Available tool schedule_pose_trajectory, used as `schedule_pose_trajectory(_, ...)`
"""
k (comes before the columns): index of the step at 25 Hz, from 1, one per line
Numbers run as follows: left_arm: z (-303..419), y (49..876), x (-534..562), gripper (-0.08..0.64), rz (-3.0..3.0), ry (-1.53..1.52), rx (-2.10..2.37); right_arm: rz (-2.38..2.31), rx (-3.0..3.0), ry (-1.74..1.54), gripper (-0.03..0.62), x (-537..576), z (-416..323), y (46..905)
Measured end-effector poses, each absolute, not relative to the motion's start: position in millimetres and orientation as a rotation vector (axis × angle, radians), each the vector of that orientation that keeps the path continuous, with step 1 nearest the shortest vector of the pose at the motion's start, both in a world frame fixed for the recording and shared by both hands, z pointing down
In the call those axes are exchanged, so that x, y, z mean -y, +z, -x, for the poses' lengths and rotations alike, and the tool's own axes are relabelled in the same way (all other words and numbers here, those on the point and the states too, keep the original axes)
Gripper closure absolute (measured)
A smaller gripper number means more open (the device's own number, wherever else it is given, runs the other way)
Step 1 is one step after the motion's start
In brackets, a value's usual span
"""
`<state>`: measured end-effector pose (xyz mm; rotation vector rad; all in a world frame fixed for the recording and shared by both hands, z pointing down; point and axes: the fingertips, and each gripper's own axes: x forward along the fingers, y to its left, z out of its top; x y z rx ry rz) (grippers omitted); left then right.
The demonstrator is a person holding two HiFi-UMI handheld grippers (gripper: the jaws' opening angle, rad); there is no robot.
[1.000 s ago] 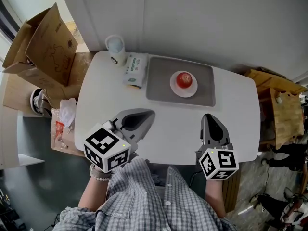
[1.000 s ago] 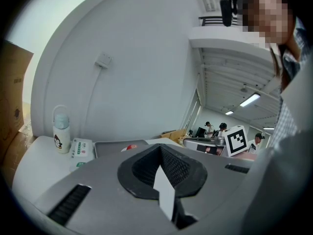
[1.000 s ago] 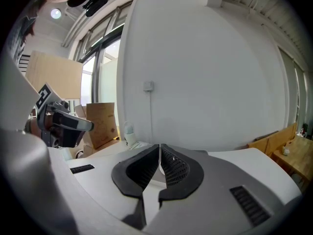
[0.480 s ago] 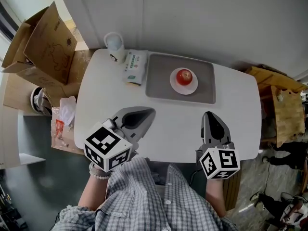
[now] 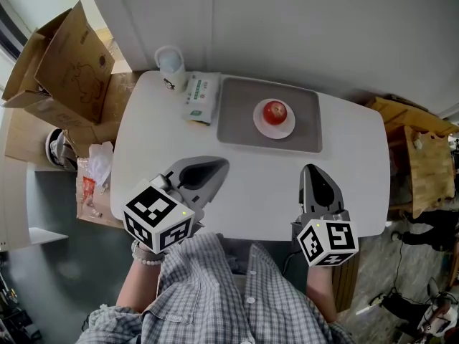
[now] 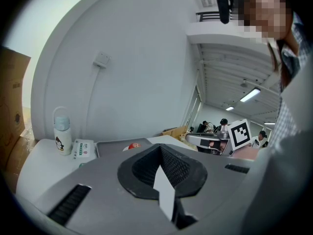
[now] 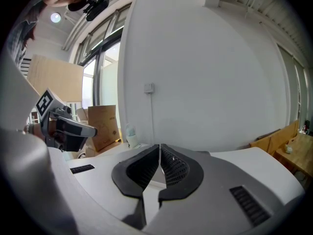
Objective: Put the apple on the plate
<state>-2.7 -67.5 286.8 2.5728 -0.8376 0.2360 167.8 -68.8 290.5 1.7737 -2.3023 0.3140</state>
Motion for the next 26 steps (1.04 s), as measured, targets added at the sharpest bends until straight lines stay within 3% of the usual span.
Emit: schedule_pose_trajectory(26,-4.4,291.4,68.1,0.552,-2.562,0.231,0.819,-1.739,2.292,0.384,0.563,66.7,-170.5,302.4)
